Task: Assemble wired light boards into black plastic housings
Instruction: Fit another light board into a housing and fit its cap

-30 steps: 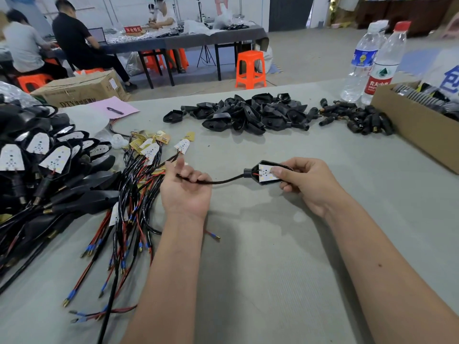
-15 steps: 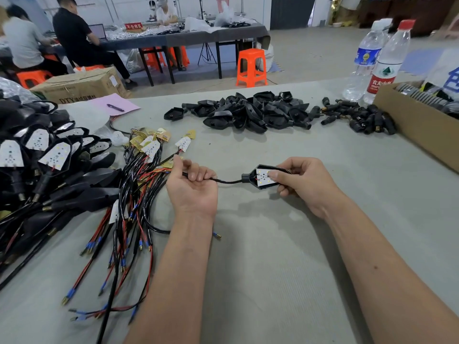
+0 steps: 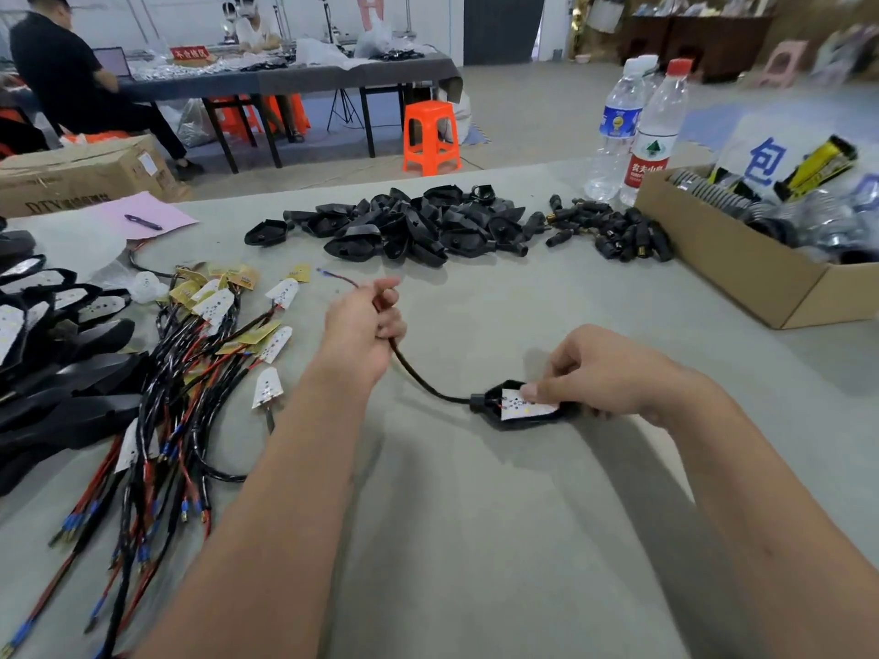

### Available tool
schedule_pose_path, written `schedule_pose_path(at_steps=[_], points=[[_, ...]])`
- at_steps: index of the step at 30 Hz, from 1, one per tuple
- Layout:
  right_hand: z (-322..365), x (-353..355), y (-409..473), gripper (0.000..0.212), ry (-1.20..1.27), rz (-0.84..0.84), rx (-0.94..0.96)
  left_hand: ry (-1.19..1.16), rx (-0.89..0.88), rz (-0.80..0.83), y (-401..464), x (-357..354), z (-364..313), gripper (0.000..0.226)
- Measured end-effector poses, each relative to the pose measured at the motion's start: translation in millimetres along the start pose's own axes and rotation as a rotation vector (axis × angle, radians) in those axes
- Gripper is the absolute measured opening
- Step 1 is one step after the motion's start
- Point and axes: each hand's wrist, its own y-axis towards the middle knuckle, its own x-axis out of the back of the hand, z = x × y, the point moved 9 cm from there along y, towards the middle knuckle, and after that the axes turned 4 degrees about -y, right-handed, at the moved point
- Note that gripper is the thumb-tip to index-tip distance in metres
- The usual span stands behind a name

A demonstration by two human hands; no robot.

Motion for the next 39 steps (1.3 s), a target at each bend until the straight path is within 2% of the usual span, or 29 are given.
schedule_pose_path(at_steps=[3, 7, 9, 10, 12, 14, 15, 17, 20, 22, 25, 32, 36, 39], points=[[15, -21, -12, 0.042, -0.134, 0.223, 0.028, 0.375, 0.093, 0.103, 16, -39, 25, 0.037], [25, -27, -15, 0.046, -0.067, 0.405, 0.044, 0.680, 0.076, 0.222, 32, -80, 53, 0.038], [13, 2, -2, 0.045, -0.004, 0.297, 0.029, 0.786, 0.050, 0.305, 37, -96, 68, 0.044], [2, 26, 11, 0.041, 0.022, 0.153, 0.016, 0.837, 0.039, 0.346, 40, -102, 74, 0.047], [-29, 80, 37, 0.030, 0.027, -0.245, -0.062, 0.918, 0.030, 0.410, 41, -111, 85, 0.051], [-57, 120, 58, 0.021, -0.138, -0.545, -0.181, 0.962, 0.027, 0.450, 43, -122, 93, 0.048], [-65, 128, 72, 0.020, -0.272, -0.595, -0.226, 0.975, 0.015, 0.457, 45, -128, 95, 0.042], [-75, 132, 102, 0.032, -0.465, -0.581, -0.261, 0.979, -0.023, 0.453, 49, -143, 98, 0.026], [-79, 131, 133, 0.035, -0.612, -0.520, -0.282, 0.819, -0.021, 0.375, 55, -158, 102, 0.005], [-82, 128, 143, 0.029, -0.690, -0.493, -0.310, 0.718, 0.023, 0.302, 60, -157, 106, 0.006], [-80, 125, 148, 0.027, -0.751, -0.533, -0.313, 0.741, 0.050, 0.236, 67, -151, 109, 0.011], [-51, 129, 133, 0.015, -0.672, -0.723, -0.226, 0.883, -0.047, 0.290, 57, -142, 101, 0.023], [-54, 118, 114, 0.020, -0.370, -0.646, -0.237, 0.847, -0.062, 0.302, 36, -114, 87, 0.015], [-48, 90, 95, 0.034, 0.072, -0.594, -0.170, 0.757, -0.042, 0.282, 18, -85, 76, 0.011]])
